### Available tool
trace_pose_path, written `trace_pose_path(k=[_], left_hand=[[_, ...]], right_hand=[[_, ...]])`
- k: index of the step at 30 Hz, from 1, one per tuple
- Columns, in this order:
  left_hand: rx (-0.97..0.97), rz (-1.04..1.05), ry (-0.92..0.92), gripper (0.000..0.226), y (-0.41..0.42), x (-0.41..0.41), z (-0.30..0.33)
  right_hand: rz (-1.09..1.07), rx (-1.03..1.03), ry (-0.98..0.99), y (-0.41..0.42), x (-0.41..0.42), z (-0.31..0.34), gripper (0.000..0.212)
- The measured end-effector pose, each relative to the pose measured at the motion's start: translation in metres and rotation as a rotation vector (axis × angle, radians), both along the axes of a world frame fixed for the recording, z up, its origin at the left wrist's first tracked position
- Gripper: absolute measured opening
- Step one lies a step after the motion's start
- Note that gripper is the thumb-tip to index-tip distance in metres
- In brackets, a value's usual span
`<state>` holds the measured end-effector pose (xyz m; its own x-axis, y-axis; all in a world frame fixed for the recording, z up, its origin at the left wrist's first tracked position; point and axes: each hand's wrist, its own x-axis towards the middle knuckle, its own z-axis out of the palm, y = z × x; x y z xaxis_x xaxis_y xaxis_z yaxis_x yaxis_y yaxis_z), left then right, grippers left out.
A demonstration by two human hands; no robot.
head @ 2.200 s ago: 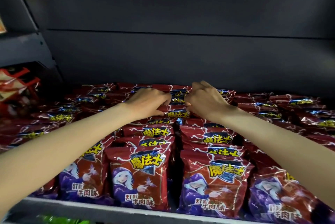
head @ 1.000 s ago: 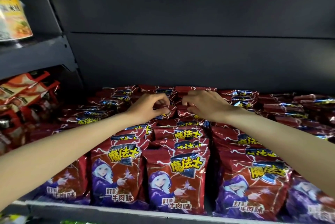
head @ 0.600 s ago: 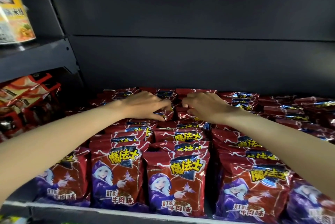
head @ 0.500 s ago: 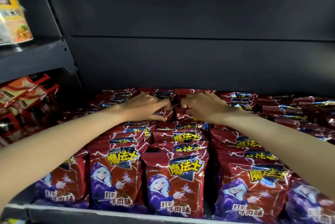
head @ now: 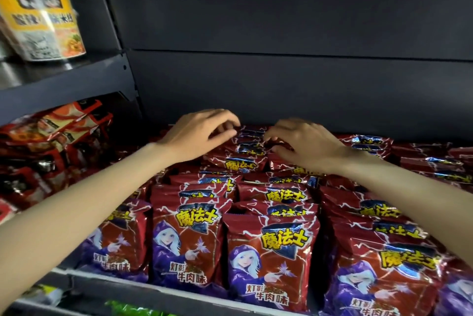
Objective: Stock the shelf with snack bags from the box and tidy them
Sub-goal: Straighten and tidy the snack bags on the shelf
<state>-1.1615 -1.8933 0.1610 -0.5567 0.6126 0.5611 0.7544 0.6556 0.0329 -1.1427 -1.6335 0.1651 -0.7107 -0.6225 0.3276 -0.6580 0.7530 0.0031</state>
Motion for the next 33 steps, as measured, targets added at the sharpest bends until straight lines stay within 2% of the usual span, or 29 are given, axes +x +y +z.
trace_pose_path(k=[3, 7, 10, 15, 20, 23, 26, 30, 33], left_hand=[[-0.044, 0.094, -0.001, 0.024, -0.046, 0.008, 0.008], [-0.213, 0.252, -0.284, 0.012, -0.096, 0.006, -0.001], [-0.301, 0.259, -0.432, 0.020, -0.113, 0.004, -0.013], [-0.337, 0.261, -0.416, 0.032, -0.111, 0.001, -0.014], [-0.468, 0.222, -0.325, 0.025, -0.110, -0.003, -0.015], [-0.377, 0.164, -0.286, 0.028, -0.106, 0.000, -0.023], [-0.200, 0.168, -0.377, 0.038, -0.099, 0.004, -0.032], [-0.078, 0.136, -0.502, 0.043, -0.100, 0.007, -0.032], [0.001, 0.281, -0.454, 0.024, -0.121, 0.003, -0.024]], right_hand=[[0.112, -0.073, -0.038, -0.021, -0.004, 0.003, 0.021], [0.039, 0.070, -0.114, -0.051, -0.009, -0.007, 0.028], [-0.001, 0.073, -0.134, -0.066, -0.014, -0.016, 0.040], [0.013, 0.010, -0.168, -0.087, -0.021, -0.018, 0.034], [0.012, 0.027, -0.078, -0.090, -0.021, -0.018, 0.021], [0.034, 0.031, -0.036, -0.083, -0.020, -0.018, 0.020], [0.057, 0.023, -0.034, -0.078, -0.021, -0.017, 0.022], [0.084, 0.051, -0.046, -0.080, -0.019, -0.015, 0.023], [0.094, 0.059, -0.055, -0.080, -0.019, -0.013, 0.021]])
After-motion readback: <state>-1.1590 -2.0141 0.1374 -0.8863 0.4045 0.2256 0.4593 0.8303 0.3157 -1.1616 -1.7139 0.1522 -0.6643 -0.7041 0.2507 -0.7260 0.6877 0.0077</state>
